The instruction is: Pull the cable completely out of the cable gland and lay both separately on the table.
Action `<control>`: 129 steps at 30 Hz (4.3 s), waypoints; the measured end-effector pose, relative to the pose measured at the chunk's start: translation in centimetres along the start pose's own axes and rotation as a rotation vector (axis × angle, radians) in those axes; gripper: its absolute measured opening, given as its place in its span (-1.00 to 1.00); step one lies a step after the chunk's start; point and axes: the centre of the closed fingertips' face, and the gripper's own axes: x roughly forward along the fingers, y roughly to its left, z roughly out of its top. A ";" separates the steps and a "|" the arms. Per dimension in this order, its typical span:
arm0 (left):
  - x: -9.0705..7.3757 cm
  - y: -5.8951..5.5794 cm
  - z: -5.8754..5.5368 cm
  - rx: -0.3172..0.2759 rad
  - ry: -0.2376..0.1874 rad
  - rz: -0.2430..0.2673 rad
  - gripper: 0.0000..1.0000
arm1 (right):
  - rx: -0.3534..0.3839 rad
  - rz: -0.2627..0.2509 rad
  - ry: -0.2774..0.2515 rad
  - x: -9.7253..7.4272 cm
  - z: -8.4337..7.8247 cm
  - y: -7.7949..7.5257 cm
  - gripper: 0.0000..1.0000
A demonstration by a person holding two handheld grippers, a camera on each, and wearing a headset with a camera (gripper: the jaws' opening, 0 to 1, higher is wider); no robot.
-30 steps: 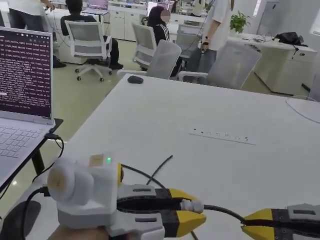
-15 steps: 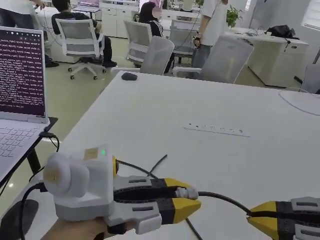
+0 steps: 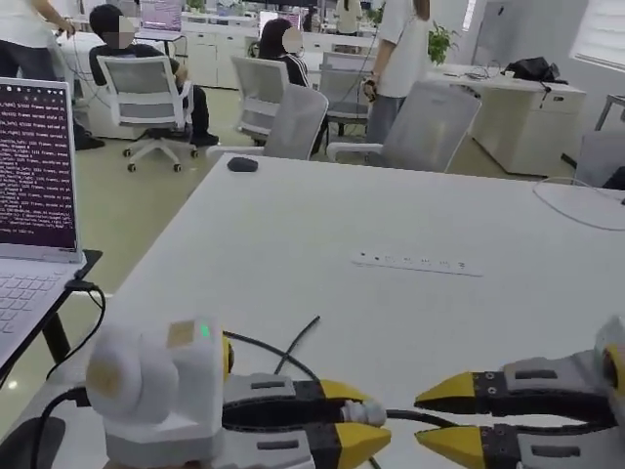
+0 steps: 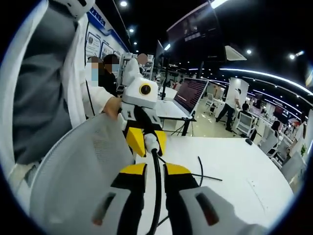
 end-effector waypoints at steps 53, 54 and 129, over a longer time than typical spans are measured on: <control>-1.3 2.3 1.7 -0.005 -0.086 0.107 -0.67 | 0.107 -0.123 0.072 -4.7 -5.0 -3.8 -0.73; -1.3 2.3 1.7 -0.004 -0.085 0.109 -0.67 | 0.091 -0.111 0.069 -4.3 -4.4 -3.6 -0.71; -0.5 1.6 0.7 0.062 -0.012 0.094 -0.67 | -0.057 -0.032 0.026 -1.0 -0.3 -2.8 -0.46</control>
